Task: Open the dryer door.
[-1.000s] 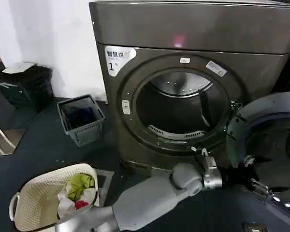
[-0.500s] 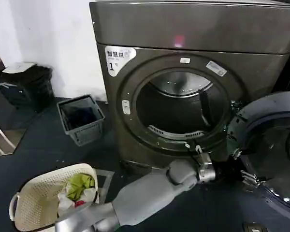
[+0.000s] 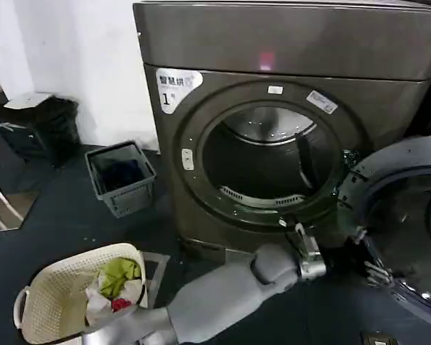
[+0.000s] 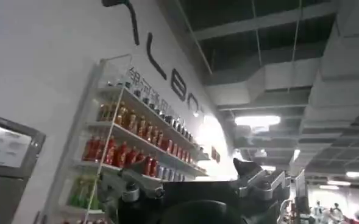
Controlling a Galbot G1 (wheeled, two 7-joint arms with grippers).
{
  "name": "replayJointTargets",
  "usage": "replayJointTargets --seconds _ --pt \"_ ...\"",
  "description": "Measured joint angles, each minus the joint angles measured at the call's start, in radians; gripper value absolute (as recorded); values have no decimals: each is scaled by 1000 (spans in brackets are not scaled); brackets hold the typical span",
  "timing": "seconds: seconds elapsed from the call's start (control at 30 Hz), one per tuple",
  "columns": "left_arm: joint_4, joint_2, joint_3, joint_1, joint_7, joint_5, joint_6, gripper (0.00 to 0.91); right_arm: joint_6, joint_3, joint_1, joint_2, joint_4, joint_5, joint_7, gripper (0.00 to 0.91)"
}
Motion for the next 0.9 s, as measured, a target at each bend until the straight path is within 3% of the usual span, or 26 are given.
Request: replayJointTargets --seconds 0.23,0.57,0.9 --pt "-113 13 -3 28 21 -35 -47 907 2 45 -16 -5 -11 -3 5 907" --pt "-265 295 -6 46 31 -35 -151 907 1 49 5 -15 -21 -6 8 907" --pt "-406 633 5 -35 27 -41 -82 907 -10 69 16 -53 -35 -29 14 907"
